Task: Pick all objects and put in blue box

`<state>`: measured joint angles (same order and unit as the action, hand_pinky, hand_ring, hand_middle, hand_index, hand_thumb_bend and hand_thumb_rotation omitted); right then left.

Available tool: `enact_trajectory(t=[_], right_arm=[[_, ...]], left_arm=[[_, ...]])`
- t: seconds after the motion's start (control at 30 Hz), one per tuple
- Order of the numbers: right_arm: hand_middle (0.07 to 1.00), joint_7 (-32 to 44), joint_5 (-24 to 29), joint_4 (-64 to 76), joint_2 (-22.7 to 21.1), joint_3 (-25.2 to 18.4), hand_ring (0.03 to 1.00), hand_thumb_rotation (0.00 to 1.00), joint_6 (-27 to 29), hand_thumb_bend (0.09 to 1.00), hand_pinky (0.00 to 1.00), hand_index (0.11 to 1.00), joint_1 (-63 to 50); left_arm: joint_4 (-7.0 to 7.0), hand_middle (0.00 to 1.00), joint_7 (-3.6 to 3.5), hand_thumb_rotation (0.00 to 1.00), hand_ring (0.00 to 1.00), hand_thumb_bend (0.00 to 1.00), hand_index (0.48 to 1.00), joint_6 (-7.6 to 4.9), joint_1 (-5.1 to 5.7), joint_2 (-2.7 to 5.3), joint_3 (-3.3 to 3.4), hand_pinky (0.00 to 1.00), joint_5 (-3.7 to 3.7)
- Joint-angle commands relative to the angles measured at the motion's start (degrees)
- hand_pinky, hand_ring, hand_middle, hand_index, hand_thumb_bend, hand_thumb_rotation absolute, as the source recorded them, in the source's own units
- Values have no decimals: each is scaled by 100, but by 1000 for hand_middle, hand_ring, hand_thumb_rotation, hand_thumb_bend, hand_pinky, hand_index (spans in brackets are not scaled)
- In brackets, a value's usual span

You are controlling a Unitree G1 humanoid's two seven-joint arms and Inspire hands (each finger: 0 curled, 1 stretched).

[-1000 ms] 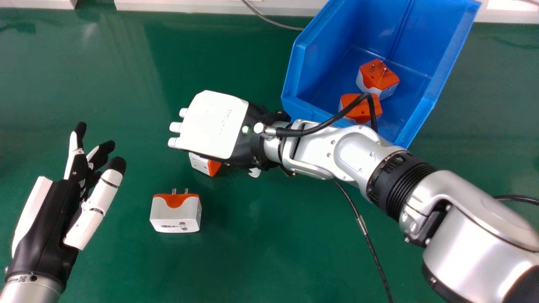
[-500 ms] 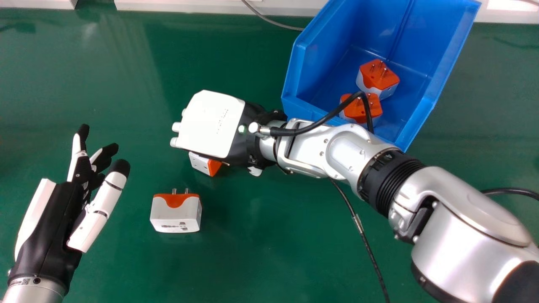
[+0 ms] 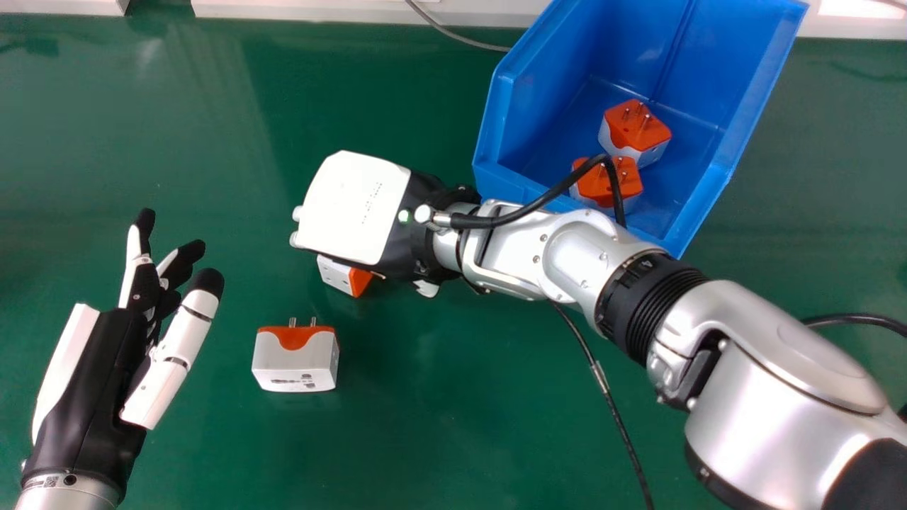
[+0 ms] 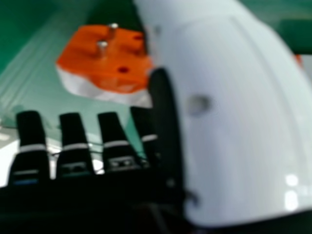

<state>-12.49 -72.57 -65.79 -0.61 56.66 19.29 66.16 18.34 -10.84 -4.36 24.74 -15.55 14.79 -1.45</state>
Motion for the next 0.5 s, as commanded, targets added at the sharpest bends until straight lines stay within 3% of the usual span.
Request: enact_trajectory(t=[0.0, 0.23, 0.3, 0.37, 0.4, 0.47], right_arm=[[860, 2, 142, 28, 70, -25, 840, 3, -54, 654, 754, 826, 209], [831, 106, 210, 12, 162, -65, 815, 25, -171, 665, 759, 799, 143], [773, 107, 341, 5, 195, -173, 774, 18, -224, 632, 729, 715, 67], [646, -288, 208, 13, 165, -34, 627, 100, -331, 545, 605, 551, 15], [618, -400, 233, 8, 149, -33, 583, 111, -307, 530, 558, 522, -8], [546, -522, 328, 4, 123, -84, 521, 36, -268, 528, 493, 492, -49]], left_arm=[[206, 937, 52, 875, 945, 395, 911, -1, 72, 28, -16, 944, -31], [419, 942, 39, 884, 952, 403, 918, 223, 139, 87, -47, 961, -16], [422, 942, 37, 884, 956, 403, 918, 209, 138, 102, -57, 971, -15], [461, 945, 36, 885, 962, 408, 919, 223, 161, 112, -77, 977, -45], [474, 945, 41, 886, 961, 405, 921, 214, 172, 119, -88, 976, -63], [524, 942, 55, 882, 957, 388, 921, 207, 206, 141, -115, 968, -99]])
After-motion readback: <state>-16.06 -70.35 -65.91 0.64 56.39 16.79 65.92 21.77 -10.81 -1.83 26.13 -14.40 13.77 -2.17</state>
